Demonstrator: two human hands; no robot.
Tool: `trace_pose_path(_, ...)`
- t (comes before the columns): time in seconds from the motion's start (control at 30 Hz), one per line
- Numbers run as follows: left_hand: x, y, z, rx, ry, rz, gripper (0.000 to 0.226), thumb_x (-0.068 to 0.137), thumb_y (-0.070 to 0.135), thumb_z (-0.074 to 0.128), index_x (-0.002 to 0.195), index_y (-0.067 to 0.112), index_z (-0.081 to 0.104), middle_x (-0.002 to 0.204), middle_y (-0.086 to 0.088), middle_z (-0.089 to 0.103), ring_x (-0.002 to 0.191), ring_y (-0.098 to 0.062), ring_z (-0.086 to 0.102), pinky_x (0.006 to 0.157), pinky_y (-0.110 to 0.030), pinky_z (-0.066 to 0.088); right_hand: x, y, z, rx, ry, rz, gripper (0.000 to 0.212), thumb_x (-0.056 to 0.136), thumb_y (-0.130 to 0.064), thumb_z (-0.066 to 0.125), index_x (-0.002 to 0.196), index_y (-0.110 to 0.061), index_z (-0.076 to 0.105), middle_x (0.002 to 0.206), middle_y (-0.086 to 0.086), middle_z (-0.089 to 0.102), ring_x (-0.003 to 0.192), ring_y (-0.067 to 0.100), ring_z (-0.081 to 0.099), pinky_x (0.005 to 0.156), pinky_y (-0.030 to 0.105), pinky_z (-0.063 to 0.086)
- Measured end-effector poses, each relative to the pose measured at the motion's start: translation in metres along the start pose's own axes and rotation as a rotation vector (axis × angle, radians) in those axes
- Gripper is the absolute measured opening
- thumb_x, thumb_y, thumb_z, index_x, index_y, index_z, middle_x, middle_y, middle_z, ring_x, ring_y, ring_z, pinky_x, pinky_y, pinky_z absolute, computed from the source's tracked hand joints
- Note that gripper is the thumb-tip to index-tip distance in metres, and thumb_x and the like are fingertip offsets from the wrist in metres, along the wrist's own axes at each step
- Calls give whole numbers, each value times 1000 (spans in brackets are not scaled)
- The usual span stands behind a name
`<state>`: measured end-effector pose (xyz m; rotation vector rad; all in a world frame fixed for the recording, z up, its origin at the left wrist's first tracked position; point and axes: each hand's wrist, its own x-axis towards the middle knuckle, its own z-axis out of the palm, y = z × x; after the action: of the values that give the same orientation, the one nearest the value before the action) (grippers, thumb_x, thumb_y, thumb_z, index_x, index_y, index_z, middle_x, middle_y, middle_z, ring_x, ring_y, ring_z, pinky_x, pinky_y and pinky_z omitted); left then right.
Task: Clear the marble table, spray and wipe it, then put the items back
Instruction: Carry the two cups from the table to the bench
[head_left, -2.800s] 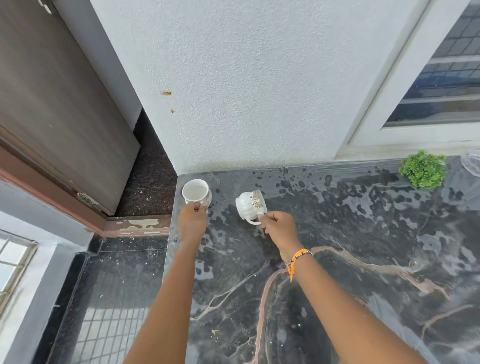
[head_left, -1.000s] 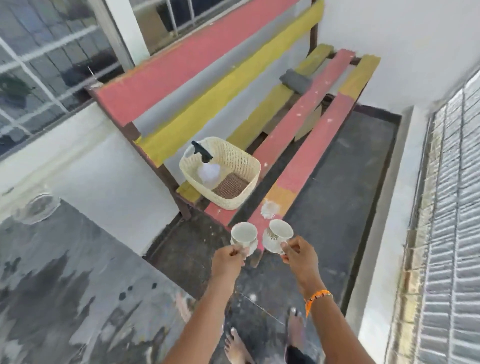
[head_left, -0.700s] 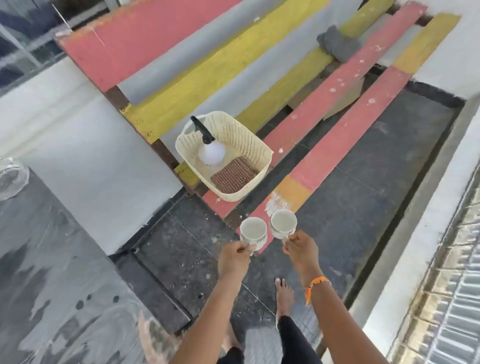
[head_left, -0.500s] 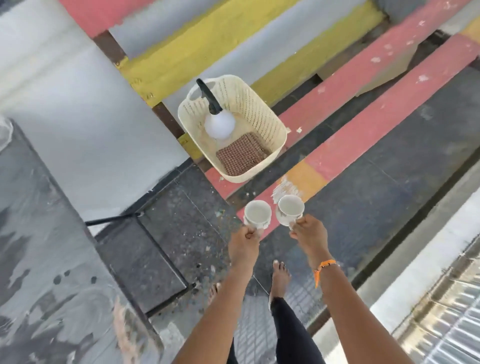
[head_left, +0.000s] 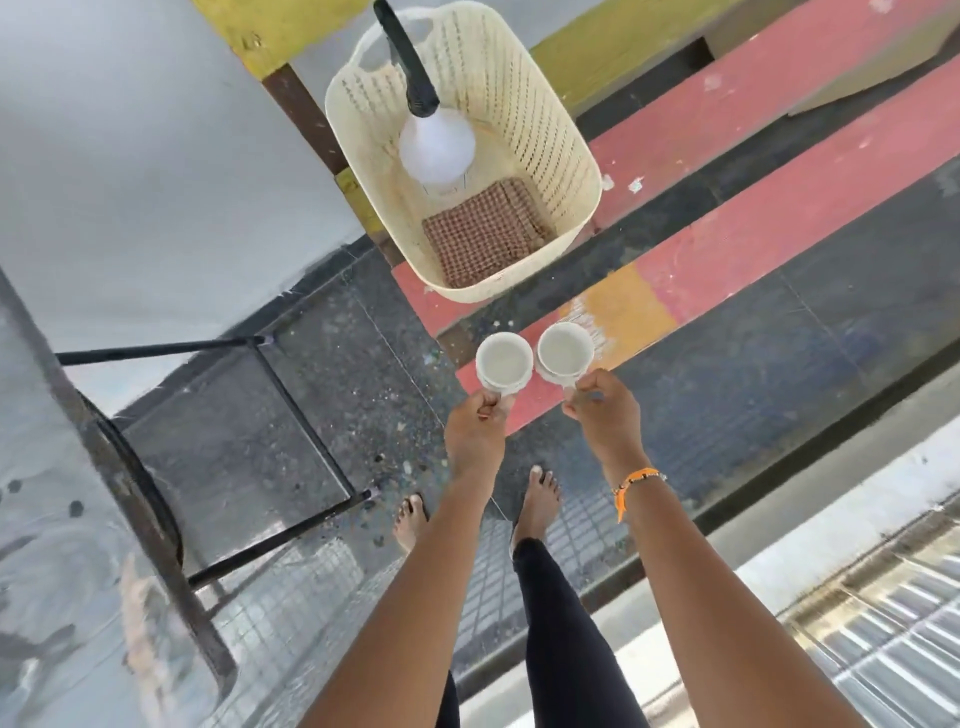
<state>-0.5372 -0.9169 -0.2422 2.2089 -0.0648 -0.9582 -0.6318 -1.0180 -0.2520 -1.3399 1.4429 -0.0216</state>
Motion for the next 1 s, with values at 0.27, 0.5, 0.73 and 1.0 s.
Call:
trace_pose_path(0.27, 2, -9, 2, -6, -36, -40, 8, 87, 20, 60, 84, 13, 62, 69, 8, 56, 63, -5, 50, 59, -19, 39, -2, 11, -2, 2, -16, -11, 8, 85, -15, 66, 84, -8, 62, 79, -1, 65, 89, 21, 66, 86, 45, 54)
trace_pose_path(0.5, -14, -8, -9, -75, -93, -146, 24, 89, 22, 57, 111, 16, 52, 87, 11, 53, 79, -9, 54, 58, -19, 37, -15, 3, -4, 24, 66, 32, 13, 90, -14, 54, 103, -11, 59, 107, 7, 63, 99, 24, 61, 88, 42, 52)
trace_pose_path(0.73, -45, -5, -36, -258, -96, -214, 16, 93, 13, 49, 106, 17, 56, 94, 5, 58, 79, -7, 57, 66, -17, 44, -47, -20, 2, 57, -7, 13, 13, 93, -17, 51, 84, -7, 54, 69, 2, 52, 74, 21, 50, 71, 35, 43)
trace_pose_path(1.0, -76, 25, -115, -571, 50, -162, 18, 94, 9, 47, 95, 20, 62, 77, 5, 57, 68, -6, 54, 65, -15, 46, -106, -94, 44, 143, -208, -133, 15, 89, -10, 53, 75, -13, 58, 73, 3, 54, 68, 15, 48, 64, 17, 41)
